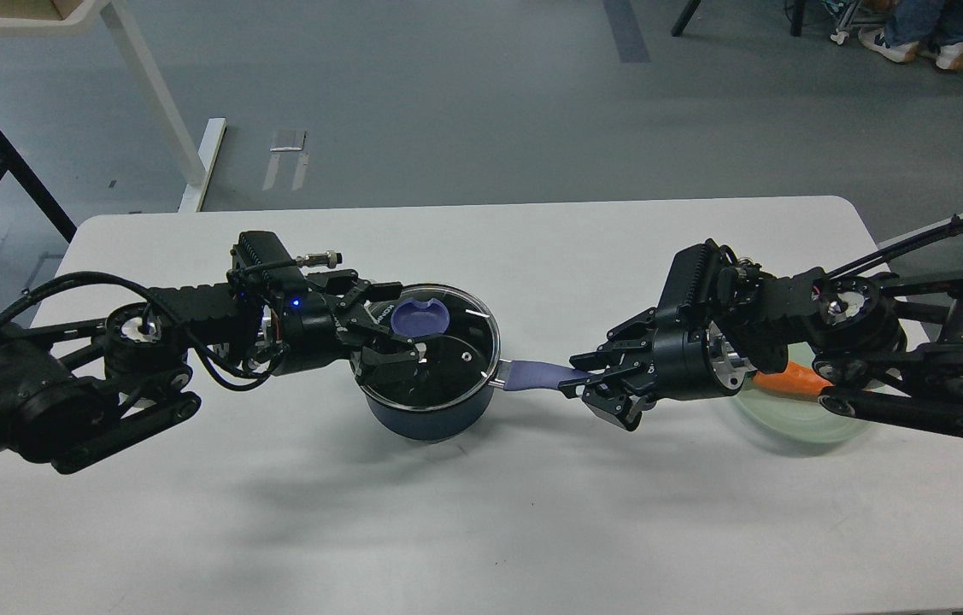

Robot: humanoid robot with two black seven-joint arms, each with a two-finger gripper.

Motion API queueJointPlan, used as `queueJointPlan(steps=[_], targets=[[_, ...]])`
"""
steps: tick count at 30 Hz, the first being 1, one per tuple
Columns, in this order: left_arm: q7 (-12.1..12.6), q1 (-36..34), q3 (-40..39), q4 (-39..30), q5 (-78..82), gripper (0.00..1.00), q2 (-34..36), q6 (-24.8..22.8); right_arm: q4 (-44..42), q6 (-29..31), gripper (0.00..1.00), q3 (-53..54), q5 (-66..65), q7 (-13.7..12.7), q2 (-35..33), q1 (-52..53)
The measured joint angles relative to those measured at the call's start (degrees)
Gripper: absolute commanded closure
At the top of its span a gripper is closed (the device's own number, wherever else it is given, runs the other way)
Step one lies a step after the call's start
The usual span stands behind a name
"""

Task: Open pot lid
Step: 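Grasp the lid knob with the left gripper and lift the lid, then carry the glass lid beside the pot and set it down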

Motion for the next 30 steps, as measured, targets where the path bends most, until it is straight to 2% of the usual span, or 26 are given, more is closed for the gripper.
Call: queueJointPlan(steps=[1, 4, 7, 9, 17, 23, 28, 30], targets=[[-0.1, 0.0, 0.1, 0.0, 0.1, 0.36, 0.0, 0.0, 0.0, 0.0, 0.82, 0.0, 0.0, 0.0, 0.0, 0.0], [-0.2, -0.2, 0.7, -0.1, 0.2, 0.49, 0.0, 0.0, 0.0, 0.0, 0.82, 0.0, 0.0, 0.0, 0.0, 0.0], [-0.2, -0.5, 0.9, -0.2, 0.2, 0.59, 0.0, 0.0, -0.1, 0.0, 0.82, 0.0, 0.0, 0.0, 0.0, 0.0], [-0.3, -0.7, 1.0, -0.4, 0.1, 0.61, 0.0, 0.0, -0.1, 0.0, 0.82, 0.0, 0.0, 0.0, 0.0, -0.1], [-0.6, -3.3, 0.7, -0.9, -1.1, 0.62, 1.4, 0.0, -0.1, 0.0, 0.82, 0.0, 0.0, 0.0, 0.0, -0.5], [-1.0, -5.9, 0.6, -0.9, -6.8, 0.62, 6.5, 0.1, -0.1, 0.0, 0.82, 0.0, 0.0, 0.0, 0.0, -0.5], [-4.7, -4.9, 1.1, -0.9, -8.6, 0.62, 14.9, 0.2, -0.1, 0.0, 0.82, 0.0, 0.0, 0.0, -0.2, -0.5], [-5.3, -3.0, 1.2, -0.8, -8.8, 0.62, 18.0, 0.5, -0.1, 0.0, 0.82, 0.0, 0.0, 0.0, -0.2, -0.5]])
